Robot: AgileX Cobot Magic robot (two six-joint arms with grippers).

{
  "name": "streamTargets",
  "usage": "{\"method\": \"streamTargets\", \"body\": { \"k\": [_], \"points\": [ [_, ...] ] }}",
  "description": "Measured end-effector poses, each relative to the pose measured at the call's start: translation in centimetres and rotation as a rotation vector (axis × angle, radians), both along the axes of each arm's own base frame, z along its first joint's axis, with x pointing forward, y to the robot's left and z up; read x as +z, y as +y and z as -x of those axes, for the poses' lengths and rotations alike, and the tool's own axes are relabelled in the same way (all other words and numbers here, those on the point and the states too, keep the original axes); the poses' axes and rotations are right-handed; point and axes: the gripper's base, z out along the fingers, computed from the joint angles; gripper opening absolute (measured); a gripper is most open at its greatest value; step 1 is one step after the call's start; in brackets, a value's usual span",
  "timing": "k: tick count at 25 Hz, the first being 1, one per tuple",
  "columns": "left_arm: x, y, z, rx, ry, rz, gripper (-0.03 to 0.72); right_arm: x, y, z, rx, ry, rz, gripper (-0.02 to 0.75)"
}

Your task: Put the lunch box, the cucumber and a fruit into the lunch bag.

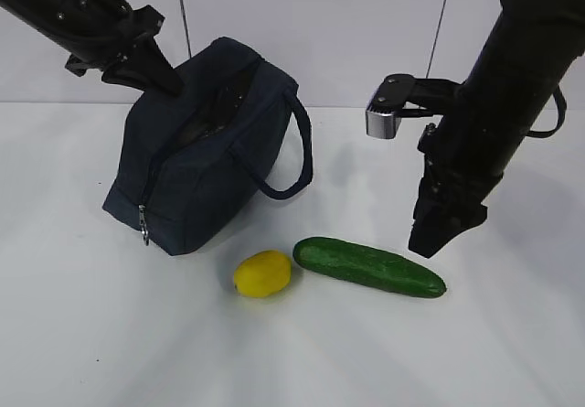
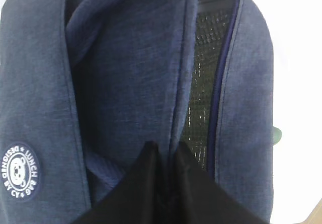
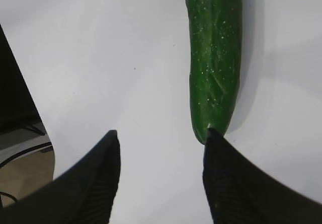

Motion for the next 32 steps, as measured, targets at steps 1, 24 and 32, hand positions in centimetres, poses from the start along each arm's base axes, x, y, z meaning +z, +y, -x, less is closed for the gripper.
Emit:
{"method": "streamTargets", "body": {
  "k": [1, 24, 32],
  "points": [
    [0.0, 0.0, 0.0, 0.0, 0.0, 0.0, 0.029, -0.3, 0.1, -0.1, 0.0, 0.009, -0.001, 0.421],
    [0.0, 0.0, 0.0, -0.001, -0.001, -0.003, 0.029, -7.4, 1.9, -4.0, -0.065, 0.011, -0.054, 0.545],
    [0.0, 0.0, 0.0, -0.001, -0.001, -0.003, 0.029, -8.3, 2.0, -4.3, -0.066, 0.009, -0.052, 0.546]
  ]
}}
